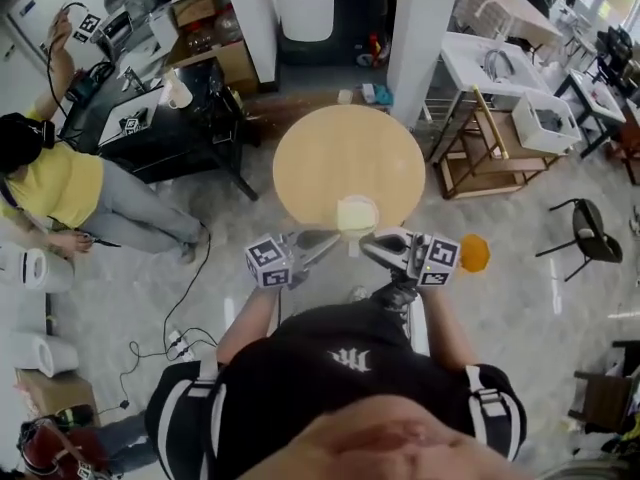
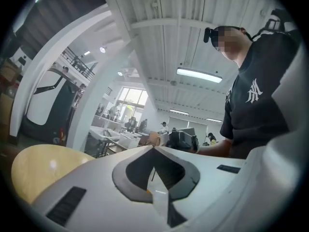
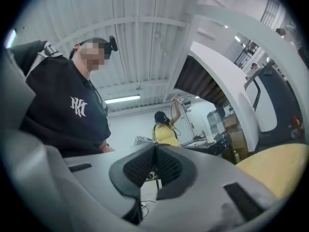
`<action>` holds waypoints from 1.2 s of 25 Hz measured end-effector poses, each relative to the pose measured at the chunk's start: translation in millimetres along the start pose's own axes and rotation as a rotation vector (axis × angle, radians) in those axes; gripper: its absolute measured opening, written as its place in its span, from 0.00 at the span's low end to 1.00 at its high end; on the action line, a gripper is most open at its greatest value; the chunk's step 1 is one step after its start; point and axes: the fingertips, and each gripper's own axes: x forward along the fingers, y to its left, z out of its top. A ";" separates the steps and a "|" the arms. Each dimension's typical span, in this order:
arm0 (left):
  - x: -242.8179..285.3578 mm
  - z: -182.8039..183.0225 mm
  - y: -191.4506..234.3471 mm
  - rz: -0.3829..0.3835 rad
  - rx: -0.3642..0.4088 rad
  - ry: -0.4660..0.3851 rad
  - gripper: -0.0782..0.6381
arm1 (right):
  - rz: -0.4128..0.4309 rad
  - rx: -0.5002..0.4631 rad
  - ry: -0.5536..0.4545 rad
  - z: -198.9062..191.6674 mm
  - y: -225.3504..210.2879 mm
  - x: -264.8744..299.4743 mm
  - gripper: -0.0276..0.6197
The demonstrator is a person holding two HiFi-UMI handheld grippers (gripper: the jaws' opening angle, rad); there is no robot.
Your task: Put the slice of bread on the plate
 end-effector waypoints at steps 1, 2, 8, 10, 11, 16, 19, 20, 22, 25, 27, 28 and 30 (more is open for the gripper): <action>-3.2 1.8 -2.7 -0.007 0.004 -0.002 0.12 | -0.020 0.018 -0.001 -5.5 2.3 1.7 0.04; -7.5 1.3 -6.0 -0.012 -0.003 -0.004 0.12 | -0.042 0.046 -0.011 -10.9 4.2 2.1 0.04; -38.7 -22.7 -53.7 0.002 -0.068 -0.043 0.12 | -0.109 0.135 -0.009 -41.6 40.4 7.2 0.04; -51.7 -31.6 -78.5 -0.030 -0.068 -0.032 0.12 | -0.133 0.104 -0.014 -42.2 64.7 17.6 0.04; -56.4 -36.4 -90.4 -0.051 -0.070 -0.022 0.12 | -0.157 0.097 -0.020 -43.5 73.2 20.2 0.04; -74.6 -52.7 -114.9 -0.029 -0.071 -0.042 0.12 | -0.232 0.124 0.067 -73.3 86.9 11.8 0.04; -93.9 -49.2 -111.7 0.033 -0.083 -0.072 0.12 | -0.228 0.112 0.074 -72.7 86.8 8.9 0.04; -100.4 -48.2 -112.0 0.051 -0.083 -0.068 0.12 | -0.227 0.110 0.063 -71.1 86.9 9.3 0.04; -111.0 -46.7 -118.6 0.077 -0.083 -0.051 0.12 | -0.229 0.114 0.044 -69.8 90.9 11.1 0.04; -110.8 -45.5 -140.0 0.111 -0.053 -0.029 0.12 | -0.224 0.086 0.029 -56.8 105.7 5.4 0.04; -97.7 -53.6 -154.4 0.111 -0.038 0.012 0.12 | -0.219 0.091 -0.009 -43.7 116.0 -11.3 0.04; -89.9 -59.8 -163.6 0.098 -0.048 0.042 0.12 | -0.227 0.117 -0.036 -41.7 122.1 -23.4 0.04; -75.5 -62.5 -184.9 0.071 -0.065 0.073 0.12 | -0.257 0.166 -0.063 -45.8 133.7 -50.0 0.04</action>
